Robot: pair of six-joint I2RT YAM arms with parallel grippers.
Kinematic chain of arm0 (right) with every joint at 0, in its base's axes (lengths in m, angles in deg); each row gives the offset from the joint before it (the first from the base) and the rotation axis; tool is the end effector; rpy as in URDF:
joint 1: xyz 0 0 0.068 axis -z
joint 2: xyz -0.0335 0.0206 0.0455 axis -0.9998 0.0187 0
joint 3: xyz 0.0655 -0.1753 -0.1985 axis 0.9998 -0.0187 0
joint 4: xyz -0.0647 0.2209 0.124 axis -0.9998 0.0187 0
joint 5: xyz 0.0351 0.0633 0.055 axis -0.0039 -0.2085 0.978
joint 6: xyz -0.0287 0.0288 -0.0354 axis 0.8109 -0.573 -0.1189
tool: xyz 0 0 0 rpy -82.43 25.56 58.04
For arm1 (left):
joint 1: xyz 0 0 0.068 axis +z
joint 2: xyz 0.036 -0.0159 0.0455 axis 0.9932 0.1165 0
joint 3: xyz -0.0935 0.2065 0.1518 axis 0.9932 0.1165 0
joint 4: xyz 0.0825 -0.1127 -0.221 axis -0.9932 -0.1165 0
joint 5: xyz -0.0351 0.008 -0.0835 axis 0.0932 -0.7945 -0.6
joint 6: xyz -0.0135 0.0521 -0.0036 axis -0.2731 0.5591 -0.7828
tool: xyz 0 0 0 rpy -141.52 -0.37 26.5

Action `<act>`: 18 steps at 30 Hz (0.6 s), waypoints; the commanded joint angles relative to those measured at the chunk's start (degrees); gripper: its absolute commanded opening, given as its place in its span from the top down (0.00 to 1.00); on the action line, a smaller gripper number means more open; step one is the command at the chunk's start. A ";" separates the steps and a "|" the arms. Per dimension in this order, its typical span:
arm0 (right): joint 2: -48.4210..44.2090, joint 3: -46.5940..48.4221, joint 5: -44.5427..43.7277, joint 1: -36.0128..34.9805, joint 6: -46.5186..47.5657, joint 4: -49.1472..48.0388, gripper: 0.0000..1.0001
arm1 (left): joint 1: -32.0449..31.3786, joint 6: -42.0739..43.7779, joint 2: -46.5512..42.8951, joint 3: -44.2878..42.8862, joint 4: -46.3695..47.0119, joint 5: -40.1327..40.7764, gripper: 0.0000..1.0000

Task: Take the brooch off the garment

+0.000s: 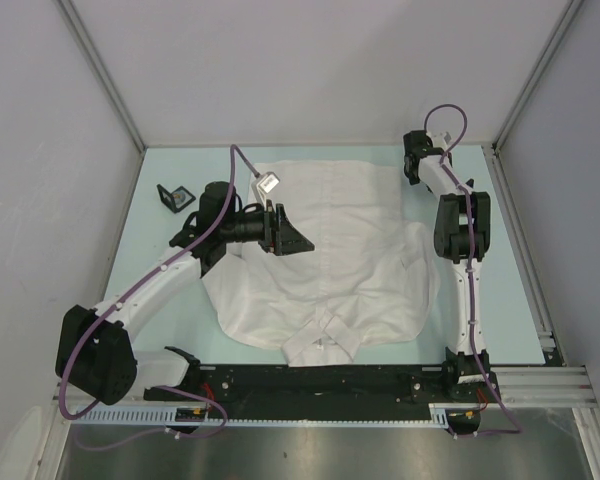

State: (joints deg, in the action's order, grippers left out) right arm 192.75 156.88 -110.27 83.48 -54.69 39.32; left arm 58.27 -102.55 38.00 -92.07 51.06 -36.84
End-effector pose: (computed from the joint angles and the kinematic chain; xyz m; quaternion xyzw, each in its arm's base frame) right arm 0.5272 0.0210 0.1562 0.0690 0.8665 -0.4383 0.2285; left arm 0.2461 -0.1445 0.2987 0.2085 0.7607 -0.5352 0.3024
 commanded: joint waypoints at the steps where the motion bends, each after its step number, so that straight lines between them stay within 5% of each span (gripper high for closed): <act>1: 1.37 3.02 -1.47 0.27 0.21 -0.68 0.99 | 0.43 -0.58 0.02 0.20 2.62 -1.72 0.25; 18: 3.21 5.30 -1.47 0.27 1.61 0.28 0.88 | 0.43 -0.76 0.20 0.20 3.15 -1.98 0.25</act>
State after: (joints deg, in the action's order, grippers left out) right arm 194.85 158.58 -110.43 83.52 -53.18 39.32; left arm 58.27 -102.70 38.17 -92.07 51.78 -36.99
